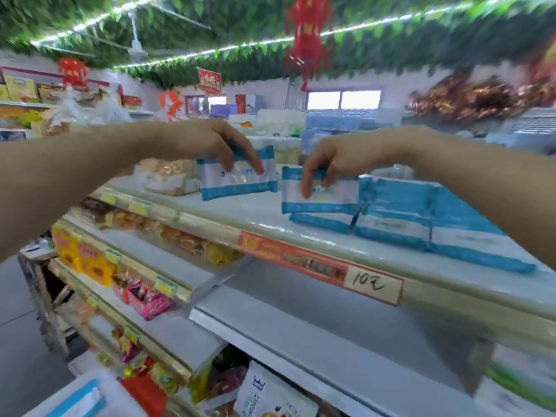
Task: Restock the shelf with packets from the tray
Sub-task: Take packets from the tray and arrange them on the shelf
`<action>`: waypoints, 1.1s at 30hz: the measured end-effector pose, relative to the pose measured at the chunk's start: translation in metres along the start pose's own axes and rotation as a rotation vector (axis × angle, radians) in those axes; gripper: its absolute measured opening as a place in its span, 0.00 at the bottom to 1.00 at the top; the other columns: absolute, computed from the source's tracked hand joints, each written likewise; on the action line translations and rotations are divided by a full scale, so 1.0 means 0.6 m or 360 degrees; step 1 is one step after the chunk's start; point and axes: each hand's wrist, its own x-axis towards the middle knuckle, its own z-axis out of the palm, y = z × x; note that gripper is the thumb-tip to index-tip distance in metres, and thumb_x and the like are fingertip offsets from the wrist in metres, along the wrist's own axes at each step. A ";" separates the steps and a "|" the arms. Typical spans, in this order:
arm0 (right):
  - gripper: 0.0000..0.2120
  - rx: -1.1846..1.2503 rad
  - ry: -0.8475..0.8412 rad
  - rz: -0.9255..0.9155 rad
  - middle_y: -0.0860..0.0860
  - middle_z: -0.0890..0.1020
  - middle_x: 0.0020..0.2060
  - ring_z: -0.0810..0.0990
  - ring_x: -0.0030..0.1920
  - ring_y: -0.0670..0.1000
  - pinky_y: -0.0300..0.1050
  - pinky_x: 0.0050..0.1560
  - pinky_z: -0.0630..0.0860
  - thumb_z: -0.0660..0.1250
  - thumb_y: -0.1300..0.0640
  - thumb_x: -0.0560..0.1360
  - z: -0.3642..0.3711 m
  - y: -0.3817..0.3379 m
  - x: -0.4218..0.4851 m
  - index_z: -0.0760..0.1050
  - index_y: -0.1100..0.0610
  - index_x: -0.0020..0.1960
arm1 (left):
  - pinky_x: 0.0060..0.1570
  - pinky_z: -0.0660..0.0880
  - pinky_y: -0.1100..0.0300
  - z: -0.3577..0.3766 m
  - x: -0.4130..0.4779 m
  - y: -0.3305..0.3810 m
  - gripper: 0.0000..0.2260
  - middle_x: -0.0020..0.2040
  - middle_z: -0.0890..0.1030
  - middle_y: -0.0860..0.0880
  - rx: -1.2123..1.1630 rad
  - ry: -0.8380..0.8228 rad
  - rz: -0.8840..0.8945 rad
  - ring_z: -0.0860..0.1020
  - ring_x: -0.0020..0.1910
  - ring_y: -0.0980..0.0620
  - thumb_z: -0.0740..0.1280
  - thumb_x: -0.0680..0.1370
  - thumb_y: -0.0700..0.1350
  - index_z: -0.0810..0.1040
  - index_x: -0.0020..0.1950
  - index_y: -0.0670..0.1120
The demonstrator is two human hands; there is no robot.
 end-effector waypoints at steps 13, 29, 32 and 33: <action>0.20 -0.0051 0.0076 0.0834 0.37 0.79 0.60 0.76 0.60 0.43 0.51 0.67 0.71 0.66 0.66 0.79 -0.031 0.211 -0.409 0.85 0.41 0.51 | 0.61 0.76 0.55 0.215 0.295 0.304 0.23 0.62 0.84 0.58 0.0036 -0.0356 0.0681 0.81 0.61 0.54 0.66 0.77 0.29 0.88 0.56 0.56; 0.20 -0.0033 0.0124 0.0982 0.32 0.75 0.54 0.76 0.55 0.44 0.42 0.58 0.72 0.64 0.67 0.80 0.037 0.340 -0.542 0.86 0.44 0.51 | 0.52 0.82 0.59 0.313 0.382 0.457 0.21 0.58 0.86 0.58 -0.0133 -0.0458 0.0791 0.84 0.56 0.55 0.66 0.77 0.27 0.88 0.57 0.50; 0.20 -0.0087 0.0167 0.0913 0.36 0.78 0.55 0.77 0.56 0.45 0.46 0.61 0.74 0.64 0.67 0.79 0.044 0.349 -0.521 0.85 0.43 0.51 | 0.51 0.83 0.59 0.323 0.384 0.460 0.20 0.59 0.86 0.55 -0.0171 -0.0438 0.0785 0.84 0.56 0.54 0.66 0.77 0.27 0.88 0.57 0.49; 0.20 -0.0095 0.0171 0.0901 0.36 0.78 0.54 0.77 0.55 0.43 0.45 0.60 0.74 0.64 0.67 0.79 0.047 0.353 -0.518 0.85 0.43 0.51 | 0.51 0.83 0.59 0.325 0.385 0.461 0.20 0.59 0.85 0.55 -0.0179 -0.0434 0.0778 0.84 0.56 0.54 0.66 0.78 0.27 0.88 0.56 0.49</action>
